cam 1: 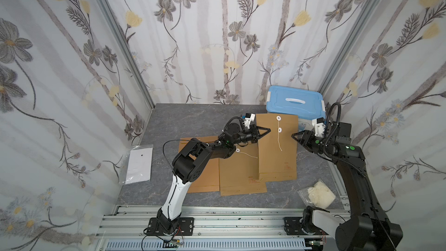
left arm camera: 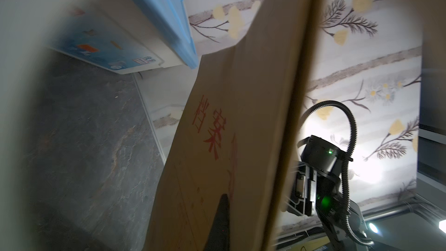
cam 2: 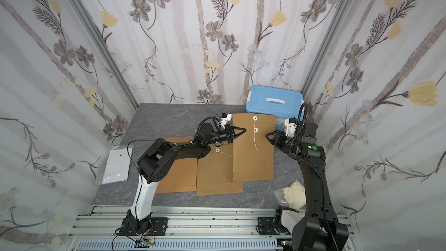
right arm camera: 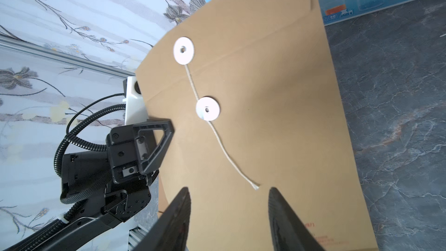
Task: Close the mouth of the file bag
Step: Place the file bag at the center of the board.
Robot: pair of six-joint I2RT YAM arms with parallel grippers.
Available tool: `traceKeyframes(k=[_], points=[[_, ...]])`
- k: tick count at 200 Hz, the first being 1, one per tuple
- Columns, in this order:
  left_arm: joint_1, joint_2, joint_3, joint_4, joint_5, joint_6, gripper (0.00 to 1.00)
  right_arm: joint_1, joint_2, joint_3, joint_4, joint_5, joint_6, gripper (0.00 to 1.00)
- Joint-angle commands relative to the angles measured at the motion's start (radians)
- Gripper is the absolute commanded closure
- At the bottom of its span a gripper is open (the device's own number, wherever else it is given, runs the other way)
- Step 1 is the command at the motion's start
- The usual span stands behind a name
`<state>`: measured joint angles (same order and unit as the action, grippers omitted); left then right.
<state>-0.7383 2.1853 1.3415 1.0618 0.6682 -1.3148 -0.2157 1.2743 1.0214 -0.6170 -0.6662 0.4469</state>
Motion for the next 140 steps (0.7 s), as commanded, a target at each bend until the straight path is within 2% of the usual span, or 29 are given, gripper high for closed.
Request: traceKeyframes(k=[1,22,36,77,105,118,140], points=[[-0.013,0.041,0.04,-0.17,-0.063,0.081,1.0,-0.004,-0.007,-0.022,0.056,0.016,-0.025,0.47],[-0.032,0.1,0.065,-0.194,-0.122,0.045,1.0,-0.007,-0.014,-0.049,0.061,0.025,-0.035,0.47],[-0.047,0.118,0.098,-0.295,-0.143,0.067,1.0,-0.008,-0.017,-0.064,0.056,0.043,-0.046,0.47],[-0.078,0.127,0.105,-0.355,-0.177,0.101,1.0,-0.01,0.015,-0.128,0.071,0.068,-0.066,0.47],[-0.09,0.103,0.171,-0.639,-0.258,0.172,1.0,-0.01,0.04,-0.165,0.092,0.091,-0.068,0.47],[-0.094,0.124,0.188,-0.665,-0.259,0.165,1.0,-0.011,0.056,-0.179,0.108,0.091,-0.059,0.47],[-0.11,0.157,0.238,-0.735,-0.264,0.167,0.86,-0.01,0.087,-0.198,0.14,0.083,-0.047,0.46]])
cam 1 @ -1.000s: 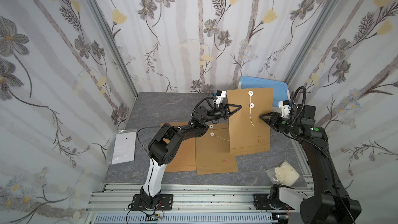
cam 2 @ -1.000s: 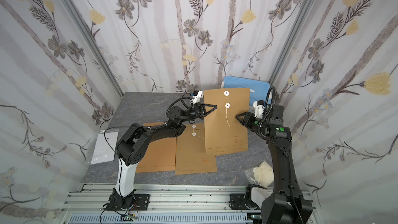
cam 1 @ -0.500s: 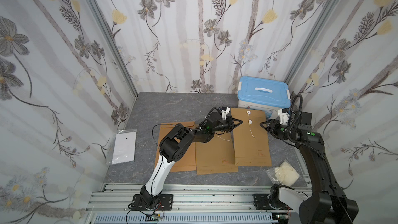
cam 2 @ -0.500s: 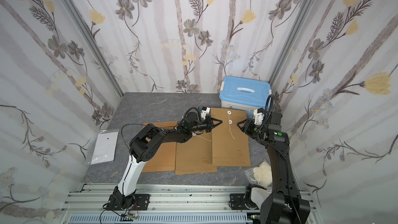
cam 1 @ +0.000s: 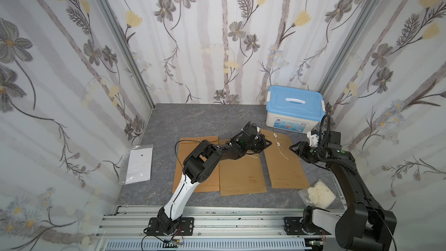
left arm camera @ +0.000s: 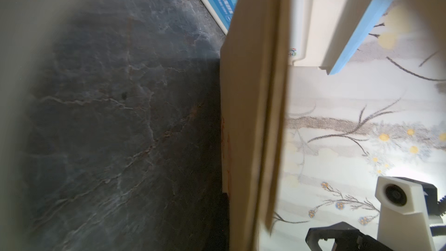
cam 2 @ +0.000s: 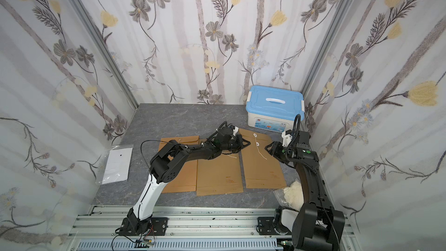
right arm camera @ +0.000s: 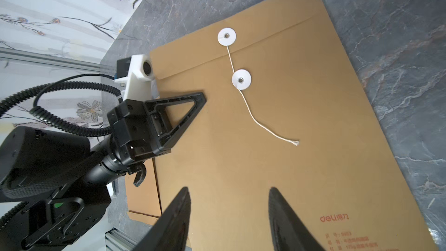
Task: Close the mouth of the file bag
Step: Place the file bag at the center of the board.
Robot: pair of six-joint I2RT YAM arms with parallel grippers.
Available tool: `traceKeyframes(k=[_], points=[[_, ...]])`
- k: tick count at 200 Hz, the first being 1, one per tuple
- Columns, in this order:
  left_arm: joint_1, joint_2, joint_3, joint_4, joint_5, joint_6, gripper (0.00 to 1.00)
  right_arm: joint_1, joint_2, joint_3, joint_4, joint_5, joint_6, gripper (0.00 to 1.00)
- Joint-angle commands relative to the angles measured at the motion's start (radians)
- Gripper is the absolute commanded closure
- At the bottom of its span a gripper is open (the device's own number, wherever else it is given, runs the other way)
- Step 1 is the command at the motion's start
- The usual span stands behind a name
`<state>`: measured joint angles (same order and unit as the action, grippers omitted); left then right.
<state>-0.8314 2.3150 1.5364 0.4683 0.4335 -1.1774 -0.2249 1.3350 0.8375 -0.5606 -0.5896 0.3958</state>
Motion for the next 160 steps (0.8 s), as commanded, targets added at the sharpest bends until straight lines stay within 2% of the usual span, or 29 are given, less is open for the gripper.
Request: traceKeyframes(k=[1,35,50,80,98,105,110,135,160], points=[[-0.018,0.028,0.046,-0.148,-0.03,0.03,0.86,-0.002,0.028,-0.014,0.086,0.005,0.005,0.46],[-0.034,0.065,0.134,-0.277,-0.065,0.068,0.76,-0.001,0.045,-0.042,0.129,-0.018,0.012,0.47],[-0.038,0.07,0.146,-0.293,-0.08,0.076,0.6,-0.001,0.042,-0.045,0.131,-0.023,0.007,0.46],[-0.046,0.044,0.149,-0.351,-0.121,0.125,0.48,-0.002,0.026,-0.049,0.139,-0.024,0.007,0.47],[-0.056,0.017,0.188,-0.47,-0.178,0.207,0.32,-0.002,0.015,-0.051,0.149,-0.023,0.015,0.47],[-0.061,0.011,0.214,-0.528,-0.203,0.243,0.2,-0.002,0.011,-0.051,0.152,-0.025,0.018,0.47],[-0.064,0.011,0.236,-0.57,-0.217,0.263,0.15,-0.002,0.008,-0.052,0.155,-0.026,0.021,0.47],[-0.078,-0.018,0.263,-0.65,-0.256,0.314,0.11,-0.002,-0.005,-0.05,0.163,-0.029,0.03,0.47],[-0.098,-0.064,0.298,-0.75,-0.354,0.407,0.09,-0.002,-0.028,-0.052,0.165,-0.02,0.032,0.46]])
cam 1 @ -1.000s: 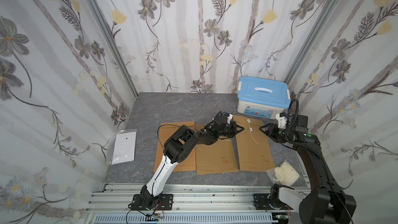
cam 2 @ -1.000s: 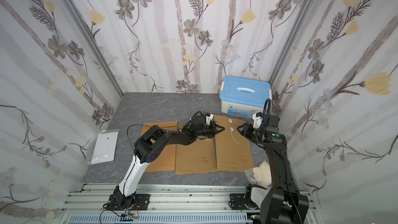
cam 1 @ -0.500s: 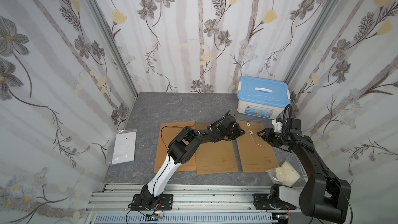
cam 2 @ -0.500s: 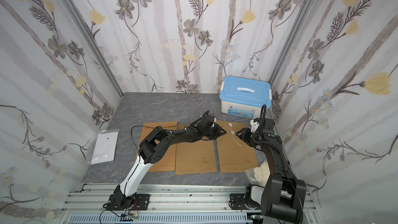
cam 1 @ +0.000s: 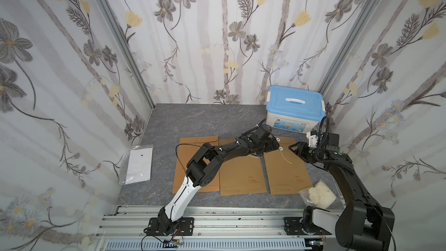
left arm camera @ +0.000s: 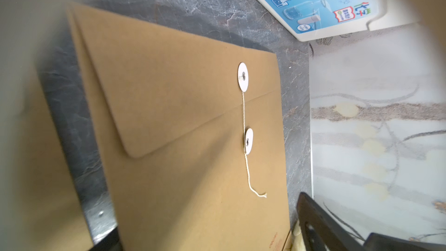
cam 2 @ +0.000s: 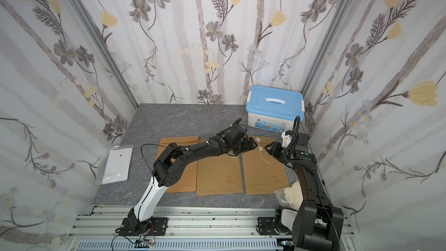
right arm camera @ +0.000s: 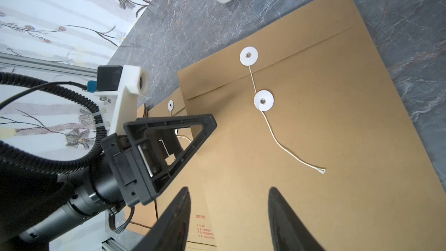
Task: Close the mouth of the file bag
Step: Place the file bag at the center of the board.
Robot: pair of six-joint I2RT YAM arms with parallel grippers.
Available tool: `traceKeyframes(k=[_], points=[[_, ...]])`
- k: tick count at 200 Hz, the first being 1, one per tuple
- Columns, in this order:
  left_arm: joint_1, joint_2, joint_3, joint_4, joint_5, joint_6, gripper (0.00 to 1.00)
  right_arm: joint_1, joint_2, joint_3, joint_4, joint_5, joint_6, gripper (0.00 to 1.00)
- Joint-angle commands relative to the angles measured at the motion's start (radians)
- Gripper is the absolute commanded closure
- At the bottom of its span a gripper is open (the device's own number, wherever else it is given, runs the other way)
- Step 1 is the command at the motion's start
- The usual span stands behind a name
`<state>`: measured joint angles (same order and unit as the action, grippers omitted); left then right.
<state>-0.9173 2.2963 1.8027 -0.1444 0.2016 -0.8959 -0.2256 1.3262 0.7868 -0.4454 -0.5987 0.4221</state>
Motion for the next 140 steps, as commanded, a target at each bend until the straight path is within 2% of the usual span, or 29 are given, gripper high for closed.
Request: traceKeyframes(k=[1,15,18,20,24,27,38,75,107,140], points=[[-0.012,-0.047,0.033,-0.142,-0.127,0.13,0.09,-0.001,-0.021,-0.001,0.051,-0.01,0.006,0.46],[-0.014,-0.086,0.03,-0.181,-0.19,0.174,0.08,-0.001,-0.05,0.0,0.054,0.017,0.013,0.39],[-0.016,-0.096,0.027,-0.186,-0.203,0.181,0.08,0.0,-0.059,0.001,0.054,0.026,0.014,0.26],[-0.016,-0.103,0.024,-0.191,-0.213,0.188,0.08,-0.001,-0.065,0.0,0.055,0.032,0.014,0.22],[-0.015,-0.116,0.018,-0.195,-0.231,0.2,0.07,-0.001,-0.078,0.001,0.056,0.044,0.016,0.05],[-0.015,-0.125,0.015,-0.199,-0.245,0.209,0.05,-0.001,-0.087,0.002,0.055,0.053,0.017,0.01],[-0.016,-0.16,0.0,-0.205,-0.28,0.238,0.0,-0.001,-0.12,0.007,0.057,0.078,0.021,0.0],[-0.009,-0.261,-0.062,-0.197,-0.355,0.31,0.0,-0.006,-0.248,0.001,0.13,0.155,0.063,0.0],[0.008,-0.487,-0.322,0.05,-0.425,0.469,0.0,-0.005,-0.343,-0.03,0.209,0.247,0.039,0.0],[0.062,-0.694,-0.526,0.161,-0.513,0.636,0.0,-0.006,-0.38,-0.027,0.239,0.298,-0.018,0.0]])
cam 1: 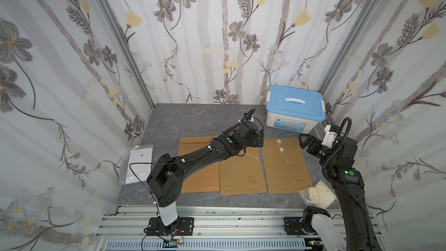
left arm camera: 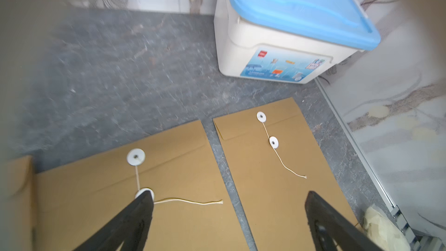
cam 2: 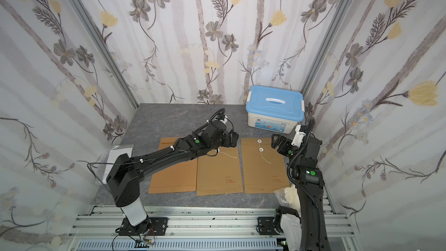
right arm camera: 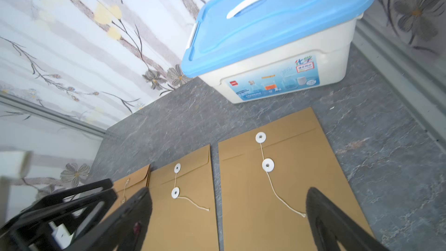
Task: Close the mouth of the file bag
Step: Place the file bag at the center of the board, then reset both arms
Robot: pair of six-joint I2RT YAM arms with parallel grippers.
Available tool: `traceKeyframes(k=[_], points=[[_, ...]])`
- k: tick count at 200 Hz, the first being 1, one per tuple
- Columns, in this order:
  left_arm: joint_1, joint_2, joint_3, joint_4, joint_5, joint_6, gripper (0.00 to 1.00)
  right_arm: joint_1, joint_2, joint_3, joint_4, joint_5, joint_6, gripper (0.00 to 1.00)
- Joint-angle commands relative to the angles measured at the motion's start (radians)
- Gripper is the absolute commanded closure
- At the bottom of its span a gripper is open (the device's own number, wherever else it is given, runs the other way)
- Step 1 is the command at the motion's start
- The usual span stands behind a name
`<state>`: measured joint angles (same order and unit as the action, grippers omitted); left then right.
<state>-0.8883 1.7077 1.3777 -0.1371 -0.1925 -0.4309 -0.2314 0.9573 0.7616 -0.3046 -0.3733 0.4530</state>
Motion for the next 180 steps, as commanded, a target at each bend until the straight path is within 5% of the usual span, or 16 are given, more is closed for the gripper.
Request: traceKeyframes(k=[1,31,68,96,129,180], points=[[0.036,-0.112,-0.111,0.156,-0.123,0.174,0.0,0.001,-0.011,-0.003,0.102,0.073,-0.05,0.0],[0.179,-0.276,-0.356,0.275,-0.17,0.264,0.0,0.014,0.023,-0.114,0.325,0.111,-0.126,0.0],[0.367,-0.412,-0.629,0.372,-0.24,0.371,0.0,0.232,0.114,-0.272,0.615,0.371,-0.491,0.0],[0.485,-0.506,-0.777,0.424,-0.236,0.371,0.0,0.244,0.272,-0.295,0.731,0.427,-0.478,0.0],[0.569,-0.523,-0.907,0.553,-0.248,0.454,0.0,0.247,0.357,-0.325,0.841,0.345,-0.464,0.0],[0.799,-0.37,-1.013,0.867,0.005,0.459,0.0,0.247,0.543,-0.36,1.109,0.355,-0.434,0.0]])
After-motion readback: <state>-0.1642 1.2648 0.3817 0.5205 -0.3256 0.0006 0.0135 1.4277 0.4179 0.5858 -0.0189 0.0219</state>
